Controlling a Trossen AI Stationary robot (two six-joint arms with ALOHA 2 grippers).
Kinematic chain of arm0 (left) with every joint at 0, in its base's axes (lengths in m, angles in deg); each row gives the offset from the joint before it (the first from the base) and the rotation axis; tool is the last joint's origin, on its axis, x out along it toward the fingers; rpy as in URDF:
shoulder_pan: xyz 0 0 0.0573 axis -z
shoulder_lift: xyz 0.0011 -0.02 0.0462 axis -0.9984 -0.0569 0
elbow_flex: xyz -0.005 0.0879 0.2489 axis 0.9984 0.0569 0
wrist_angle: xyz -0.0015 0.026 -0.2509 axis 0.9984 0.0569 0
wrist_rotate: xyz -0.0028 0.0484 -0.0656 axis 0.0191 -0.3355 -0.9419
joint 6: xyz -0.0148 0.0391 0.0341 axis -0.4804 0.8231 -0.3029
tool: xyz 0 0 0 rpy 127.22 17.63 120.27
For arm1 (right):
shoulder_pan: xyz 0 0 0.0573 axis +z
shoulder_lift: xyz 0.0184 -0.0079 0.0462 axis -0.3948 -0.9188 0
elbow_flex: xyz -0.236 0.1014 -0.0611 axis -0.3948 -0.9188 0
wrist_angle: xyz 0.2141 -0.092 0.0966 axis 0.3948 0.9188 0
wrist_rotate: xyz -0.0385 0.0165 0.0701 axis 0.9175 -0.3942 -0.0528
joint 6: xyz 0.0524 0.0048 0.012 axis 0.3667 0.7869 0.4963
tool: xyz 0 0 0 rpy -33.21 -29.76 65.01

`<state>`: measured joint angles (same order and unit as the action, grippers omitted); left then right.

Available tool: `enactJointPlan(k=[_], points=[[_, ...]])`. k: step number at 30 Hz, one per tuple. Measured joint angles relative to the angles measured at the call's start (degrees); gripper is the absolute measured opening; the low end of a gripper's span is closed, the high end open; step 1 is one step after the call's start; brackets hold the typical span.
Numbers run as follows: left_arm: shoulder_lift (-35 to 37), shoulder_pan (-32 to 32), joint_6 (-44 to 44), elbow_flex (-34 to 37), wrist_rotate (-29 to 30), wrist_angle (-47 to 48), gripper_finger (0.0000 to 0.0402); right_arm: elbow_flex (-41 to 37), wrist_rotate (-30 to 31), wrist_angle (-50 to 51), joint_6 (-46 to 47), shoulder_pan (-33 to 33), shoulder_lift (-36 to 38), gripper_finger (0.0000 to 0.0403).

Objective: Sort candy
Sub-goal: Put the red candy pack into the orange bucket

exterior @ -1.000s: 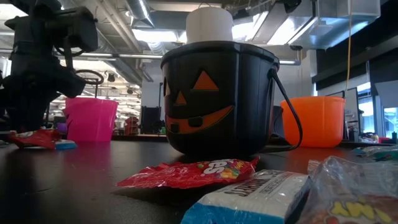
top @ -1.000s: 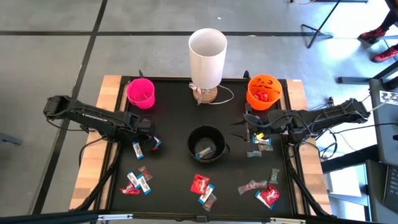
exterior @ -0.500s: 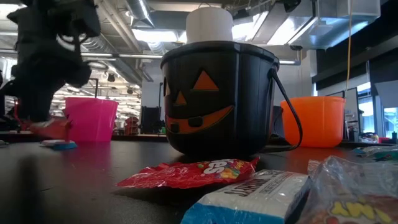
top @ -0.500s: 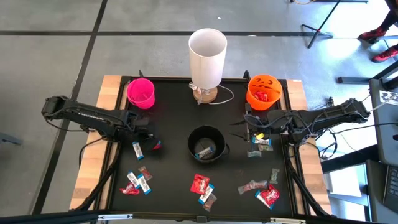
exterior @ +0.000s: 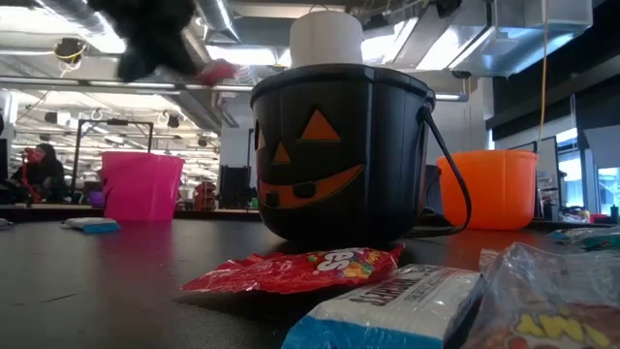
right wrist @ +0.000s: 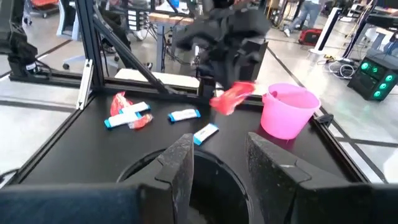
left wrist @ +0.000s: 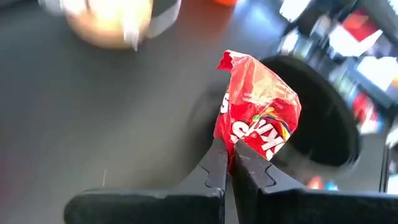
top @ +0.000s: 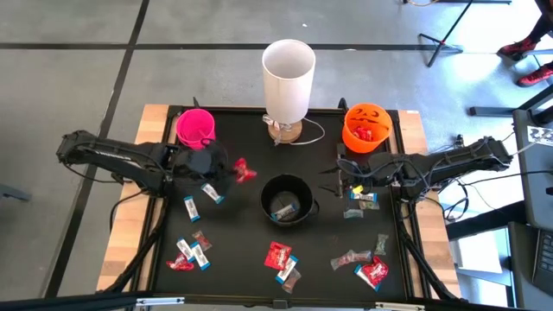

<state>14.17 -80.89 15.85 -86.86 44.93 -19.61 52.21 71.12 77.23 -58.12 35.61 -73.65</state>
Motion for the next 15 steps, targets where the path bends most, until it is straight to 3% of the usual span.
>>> enactJointPlan(k=[10, 15], points=[[-2.2, -0.09, 16.98, -0.62, 15.93, -24.14, 0.0, 0.0, 0.22, -14.85, 2.97, -2.97, -8.99, 0.0143], [-6.04, -0.07, 22.1, -0.62, 17.49, -33.63, 0.0, 0.0, -1.56, -20.52, 8.38, -9.16, -11.02, 0.0143]])
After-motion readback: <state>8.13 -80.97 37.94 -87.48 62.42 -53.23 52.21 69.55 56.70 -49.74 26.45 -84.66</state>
